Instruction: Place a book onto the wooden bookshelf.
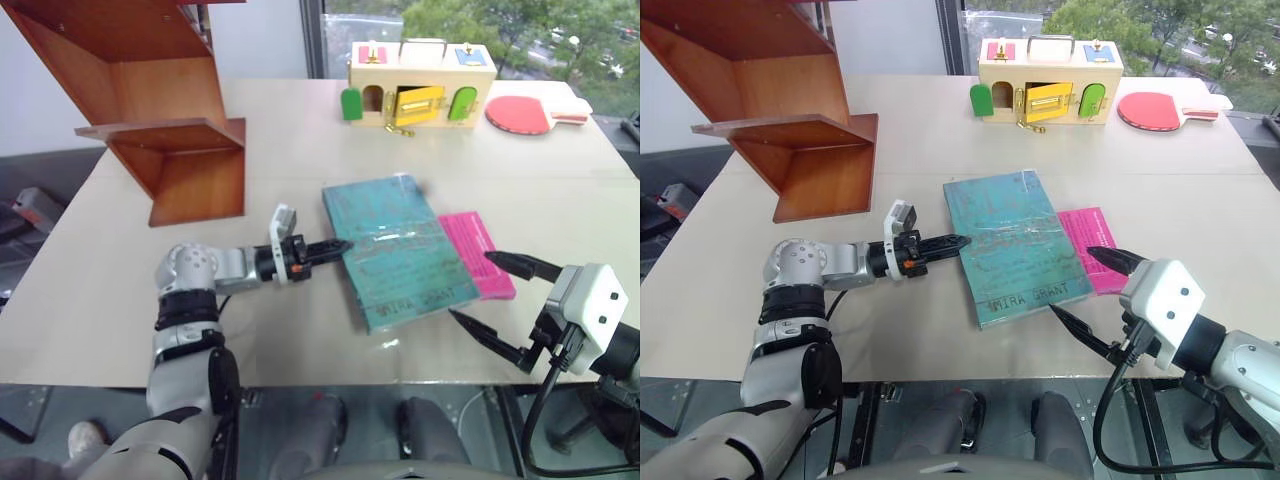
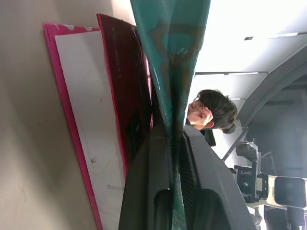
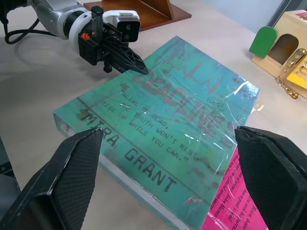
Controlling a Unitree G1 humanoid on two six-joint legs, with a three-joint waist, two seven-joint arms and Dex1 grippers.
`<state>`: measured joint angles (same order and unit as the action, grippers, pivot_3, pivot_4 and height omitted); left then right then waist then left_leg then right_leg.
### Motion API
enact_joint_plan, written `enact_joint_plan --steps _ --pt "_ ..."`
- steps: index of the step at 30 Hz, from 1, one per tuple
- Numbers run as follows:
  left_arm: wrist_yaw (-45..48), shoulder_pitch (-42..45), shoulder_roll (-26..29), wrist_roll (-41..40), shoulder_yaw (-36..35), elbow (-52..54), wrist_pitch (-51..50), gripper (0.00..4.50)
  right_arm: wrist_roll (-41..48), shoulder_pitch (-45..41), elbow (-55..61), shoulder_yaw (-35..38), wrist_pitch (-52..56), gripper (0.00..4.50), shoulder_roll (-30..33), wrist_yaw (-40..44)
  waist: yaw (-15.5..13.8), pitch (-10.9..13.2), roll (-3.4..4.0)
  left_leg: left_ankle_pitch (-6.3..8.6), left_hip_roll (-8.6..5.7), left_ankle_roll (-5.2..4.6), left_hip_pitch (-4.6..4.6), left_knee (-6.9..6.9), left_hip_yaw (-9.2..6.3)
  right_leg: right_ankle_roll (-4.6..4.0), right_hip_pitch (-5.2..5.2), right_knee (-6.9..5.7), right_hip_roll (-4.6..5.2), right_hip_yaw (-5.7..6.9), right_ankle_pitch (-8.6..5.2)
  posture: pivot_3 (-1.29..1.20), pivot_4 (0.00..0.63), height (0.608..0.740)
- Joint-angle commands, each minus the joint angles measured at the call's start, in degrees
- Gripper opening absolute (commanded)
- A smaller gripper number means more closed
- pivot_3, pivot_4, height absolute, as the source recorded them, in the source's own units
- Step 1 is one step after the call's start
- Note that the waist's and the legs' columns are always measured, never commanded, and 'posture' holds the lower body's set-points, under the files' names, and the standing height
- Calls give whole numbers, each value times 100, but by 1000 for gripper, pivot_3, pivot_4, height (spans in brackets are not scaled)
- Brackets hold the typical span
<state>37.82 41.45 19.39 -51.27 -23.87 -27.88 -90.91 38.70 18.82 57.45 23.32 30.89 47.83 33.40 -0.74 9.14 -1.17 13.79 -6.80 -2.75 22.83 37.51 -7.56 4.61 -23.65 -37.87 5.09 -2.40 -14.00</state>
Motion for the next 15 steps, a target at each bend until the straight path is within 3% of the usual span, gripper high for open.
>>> enact_joint_plan --steps 1,7,11,15 --pt "277 164 274 -428 -320 283 -146 46 13 -47 153 33 -80 4500 -35 25 -2 0 0 0 0 0 0 0 0 0 0 -1 0 0 0 0 150 740" --pt "327 689 522 -790 -553 840 -37 46 50 -238 -2 -21 -120 4500 -62 75 -23 1 -2 0 -1 0 2 1 -2 0 0 1 1 6 0 0 150 740" --pt "609 972 656 -568 8 1920 920 46 48 -384 -140 -37 -137 4500 -86 140 -10 1 -3 0 -1 1 2 1 1 0 2 3 6 1 0 0 150 740" --pt "1349 1657 1146 1312 1632 3356 4076 46 -43 -809 -512 79 -231 4500 -116 111 -15 6 -11 -1 0 4 4 0 0 -2 1 3 7 3 1 0 150 740"
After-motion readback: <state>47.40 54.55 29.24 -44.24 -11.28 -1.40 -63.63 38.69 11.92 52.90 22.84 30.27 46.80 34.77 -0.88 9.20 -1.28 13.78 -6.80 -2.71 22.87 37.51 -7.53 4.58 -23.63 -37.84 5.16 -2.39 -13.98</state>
